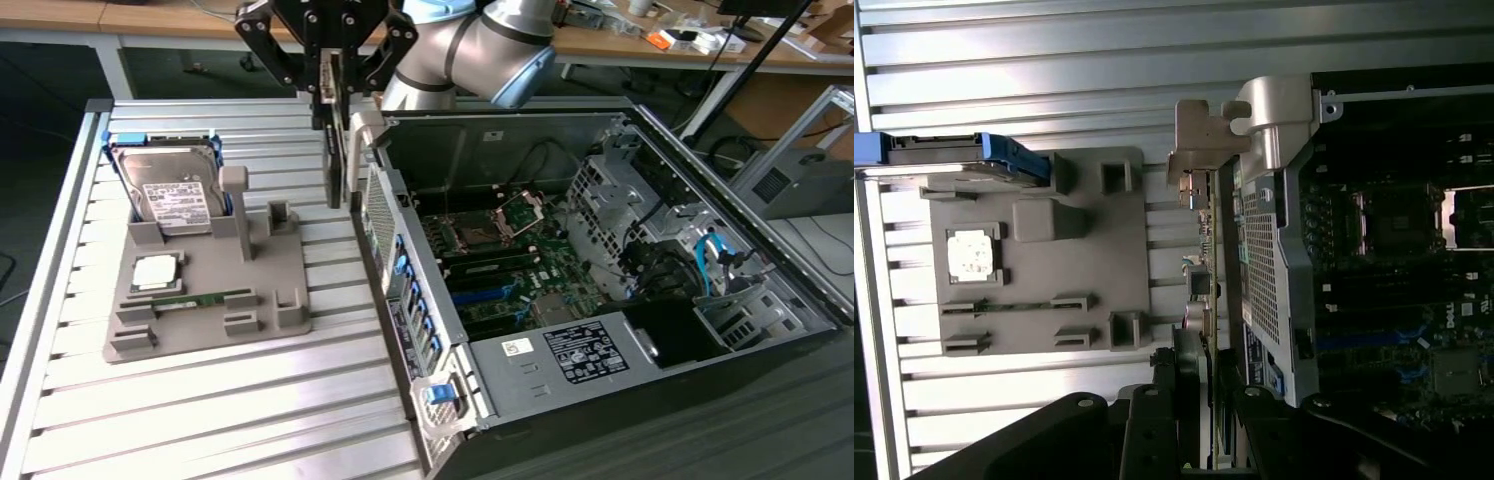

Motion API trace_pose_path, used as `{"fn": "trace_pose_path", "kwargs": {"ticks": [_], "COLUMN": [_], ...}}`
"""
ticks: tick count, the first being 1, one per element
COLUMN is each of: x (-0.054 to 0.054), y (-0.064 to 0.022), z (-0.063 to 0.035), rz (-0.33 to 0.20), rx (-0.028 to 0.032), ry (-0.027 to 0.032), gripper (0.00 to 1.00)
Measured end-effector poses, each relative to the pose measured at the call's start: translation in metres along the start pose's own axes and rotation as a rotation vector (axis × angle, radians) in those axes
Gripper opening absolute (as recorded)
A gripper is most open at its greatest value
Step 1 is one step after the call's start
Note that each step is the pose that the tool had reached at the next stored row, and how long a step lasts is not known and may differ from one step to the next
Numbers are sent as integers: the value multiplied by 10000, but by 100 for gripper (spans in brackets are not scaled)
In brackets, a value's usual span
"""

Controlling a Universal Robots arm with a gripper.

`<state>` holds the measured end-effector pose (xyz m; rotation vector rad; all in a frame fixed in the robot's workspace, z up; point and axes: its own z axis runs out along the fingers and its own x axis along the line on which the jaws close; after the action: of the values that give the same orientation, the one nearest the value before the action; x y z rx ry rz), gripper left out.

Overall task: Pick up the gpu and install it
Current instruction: 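Pick up the gpu and move the gpu toward the slot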

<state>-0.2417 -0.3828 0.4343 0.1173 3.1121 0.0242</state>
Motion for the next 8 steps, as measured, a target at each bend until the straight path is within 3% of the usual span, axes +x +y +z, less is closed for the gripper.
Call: {"fn": "trace_pose_path", "kwargs": {"ticks": [8], "x": [-33], "y": [2], "z": [7], "rz": [0], "rx": [1], "ry": [1], "gripper": [27]}}
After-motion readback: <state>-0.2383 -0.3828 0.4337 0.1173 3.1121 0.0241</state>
